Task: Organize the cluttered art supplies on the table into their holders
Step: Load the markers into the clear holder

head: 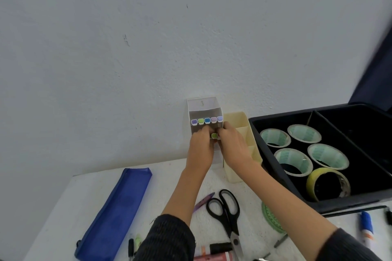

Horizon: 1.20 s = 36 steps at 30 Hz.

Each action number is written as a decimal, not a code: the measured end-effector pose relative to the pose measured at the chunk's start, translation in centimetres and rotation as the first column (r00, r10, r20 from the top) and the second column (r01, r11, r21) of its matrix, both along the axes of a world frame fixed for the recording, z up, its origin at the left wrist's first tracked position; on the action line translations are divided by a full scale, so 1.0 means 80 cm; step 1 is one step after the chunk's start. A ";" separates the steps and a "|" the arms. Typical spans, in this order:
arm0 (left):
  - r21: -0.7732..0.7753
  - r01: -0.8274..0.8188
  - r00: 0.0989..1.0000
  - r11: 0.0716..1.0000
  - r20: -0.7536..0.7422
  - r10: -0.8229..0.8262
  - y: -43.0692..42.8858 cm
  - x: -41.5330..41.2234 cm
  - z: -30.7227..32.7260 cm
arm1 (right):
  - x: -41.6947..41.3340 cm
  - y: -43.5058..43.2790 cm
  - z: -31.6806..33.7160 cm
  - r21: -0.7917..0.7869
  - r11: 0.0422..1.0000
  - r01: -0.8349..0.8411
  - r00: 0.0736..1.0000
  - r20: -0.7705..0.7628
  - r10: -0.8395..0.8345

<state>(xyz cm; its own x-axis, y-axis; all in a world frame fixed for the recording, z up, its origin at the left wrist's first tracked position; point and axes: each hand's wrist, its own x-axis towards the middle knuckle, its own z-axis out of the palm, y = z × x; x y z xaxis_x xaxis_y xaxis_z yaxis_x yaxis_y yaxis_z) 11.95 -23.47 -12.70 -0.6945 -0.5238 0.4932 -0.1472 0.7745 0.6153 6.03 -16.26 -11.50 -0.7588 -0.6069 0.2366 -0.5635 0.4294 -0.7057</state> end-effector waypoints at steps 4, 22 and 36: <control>-0.024 -0.024 0.999 0.999 -0.033 0.023 0.005 -0.002 -0.005 | 0.003 0.015 -0.014 0.137 0.989 -0.055 0.966 -0.243 0.088; 0.321 0.214 0.946 0.923 -0.302 -0.115 0.249 0.058 0.004 | 0.076 0.266 -0.021 -0.391 0.866 0.312 0.950 0.148 -0.275; 0.500 0.272 0.951 0.822 -0.008 -0.309 0.394 0.020 -0.063 | 0.036 0.459 -0.075 0.014 0.852 0.523 0.827 0.234 -0.511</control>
